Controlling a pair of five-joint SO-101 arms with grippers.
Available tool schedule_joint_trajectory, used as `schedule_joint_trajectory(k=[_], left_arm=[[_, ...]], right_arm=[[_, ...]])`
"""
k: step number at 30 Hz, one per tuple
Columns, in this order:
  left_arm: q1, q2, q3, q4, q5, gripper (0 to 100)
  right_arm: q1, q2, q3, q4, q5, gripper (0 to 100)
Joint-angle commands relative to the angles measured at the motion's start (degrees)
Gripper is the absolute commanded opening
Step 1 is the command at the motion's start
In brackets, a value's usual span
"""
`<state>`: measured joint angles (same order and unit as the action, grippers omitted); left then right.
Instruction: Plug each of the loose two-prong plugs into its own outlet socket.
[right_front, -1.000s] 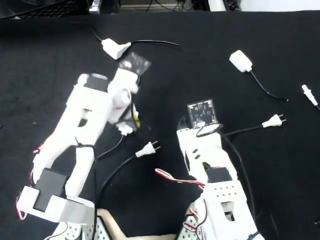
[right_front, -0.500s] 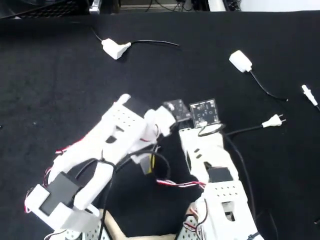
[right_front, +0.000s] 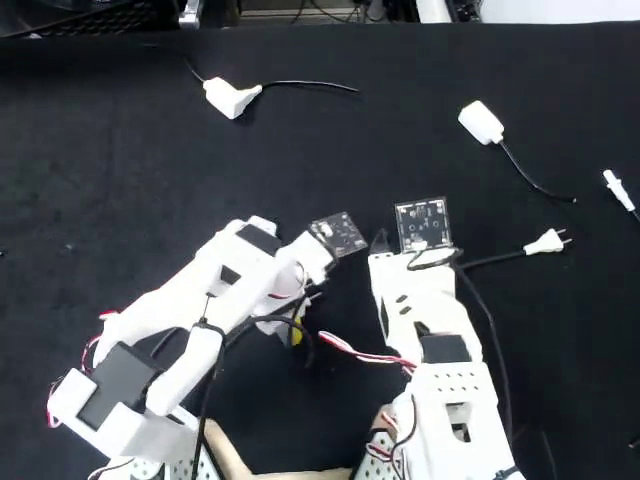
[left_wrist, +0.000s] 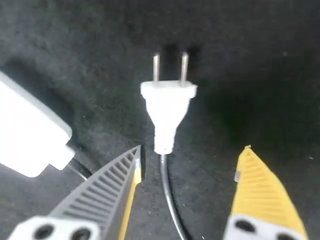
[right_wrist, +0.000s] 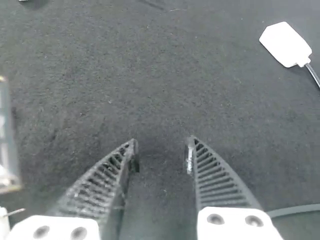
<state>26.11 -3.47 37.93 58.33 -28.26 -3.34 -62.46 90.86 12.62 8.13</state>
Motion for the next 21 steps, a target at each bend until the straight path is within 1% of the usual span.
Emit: schedule_joint_trajectory(k=[1, 3, 6, 9, 11, 13, 16, 19, 21], left_arm=[[-1.27, -0.18, 2.42, -3.52, -3.25, 26], [-0.84, -0.18, 4.35, -5.27, -4.48, 18], [-0.66, -0.18, 5.93, -7.03, -5.10, 2], [-0.66, -0.53, 6.02, -6.51, -5.19, 6], [-0.13, -0.70, 5.85, -6.51, -5.19, 3], [0.66, -0.88, 5.67, -6.51, -5.19, 3], [1.89, -0.88, 3.91, -5.54, -5.19, 3], [3.30, -0.88, 0.22, -0.44, -5.19, 3], [5.05, -0.88, -3.38, 5.71, -5.10, 3]], right_arm=[[0.62, -1.36, -0.92, -1.05, -0.70, 15.6], [0.62, -1.36, -1.01, -1.05, -0.70, 15.6], [0.70, -1.36, -1.10, -1.05, -0.70, 15.6], [0.79, -1.36, -1.10, -1.05, -0.70, 15.6], [1.14, -1.36, -1.19, -1.05, -0.62, 15.6], [3.34, -1.45, -2.07, -0.97, -0.62, 15.6], [9.23, -1.45, -3.74, -0.70, -2.46, 15.6], [14.33, -1.45, -4.26, -0.70, -7.82, 15.6], [14.77, -1.45, -4.26, -0.70, -9.14, 15.6]])
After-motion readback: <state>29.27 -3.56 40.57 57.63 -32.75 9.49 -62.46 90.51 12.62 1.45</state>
